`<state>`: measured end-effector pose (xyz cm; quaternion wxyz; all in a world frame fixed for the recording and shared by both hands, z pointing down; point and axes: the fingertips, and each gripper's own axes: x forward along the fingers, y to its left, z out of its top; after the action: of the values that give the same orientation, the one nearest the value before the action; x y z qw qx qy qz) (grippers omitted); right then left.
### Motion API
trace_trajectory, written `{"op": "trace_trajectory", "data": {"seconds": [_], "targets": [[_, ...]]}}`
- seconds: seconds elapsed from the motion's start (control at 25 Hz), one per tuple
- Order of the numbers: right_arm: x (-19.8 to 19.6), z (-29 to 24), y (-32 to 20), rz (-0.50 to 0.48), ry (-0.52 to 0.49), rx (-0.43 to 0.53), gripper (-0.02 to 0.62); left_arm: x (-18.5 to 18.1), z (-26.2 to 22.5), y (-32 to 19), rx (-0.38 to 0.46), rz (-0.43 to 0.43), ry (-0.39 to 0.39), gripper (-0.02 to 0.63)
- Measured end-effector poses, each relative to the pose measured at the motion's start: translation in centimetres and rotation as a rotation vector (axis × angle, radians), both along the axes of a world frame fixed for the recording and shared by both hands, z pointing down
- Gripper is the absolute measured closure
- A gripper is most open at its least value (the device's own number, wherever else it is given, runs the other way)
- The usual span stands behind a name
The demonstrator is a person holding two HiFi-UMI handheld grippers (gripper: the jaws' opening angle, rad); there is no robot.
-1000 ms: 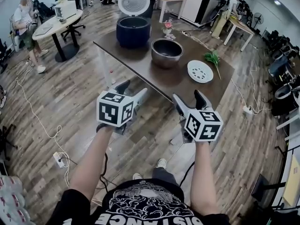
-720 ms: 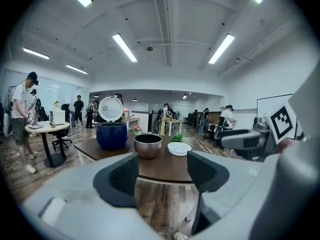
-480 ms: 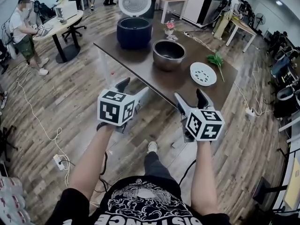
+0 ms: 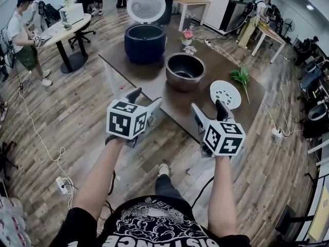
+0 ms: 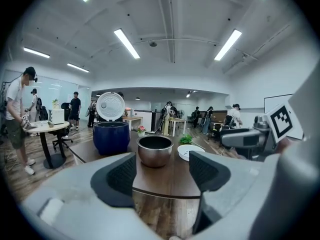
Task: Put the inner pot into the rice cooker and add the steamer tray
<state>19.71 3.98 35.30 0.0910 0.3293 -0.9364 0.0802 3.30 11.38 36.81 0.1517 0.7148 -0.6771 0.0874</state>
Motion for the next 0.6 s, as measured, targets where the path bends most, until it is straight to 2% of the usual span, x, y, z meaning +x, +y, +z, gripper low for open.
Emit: {"op": "trace_trajectory", "data": {"seconds": [0.28, 0.6], "targets": [[-3.0, -0.3, -8.4, 0.003, -0.007, -0.023, 0.204, -3.3, -0.1, -8.0, -0.015, -0.008, 0.005, 0.275], [-4.7, 0.6, -16.4, 0.013, 0.009, -0.059, 0.204, -5.5, 0.9, -15.7, -0.043, -0.024, 0.034, 0.275]]}}
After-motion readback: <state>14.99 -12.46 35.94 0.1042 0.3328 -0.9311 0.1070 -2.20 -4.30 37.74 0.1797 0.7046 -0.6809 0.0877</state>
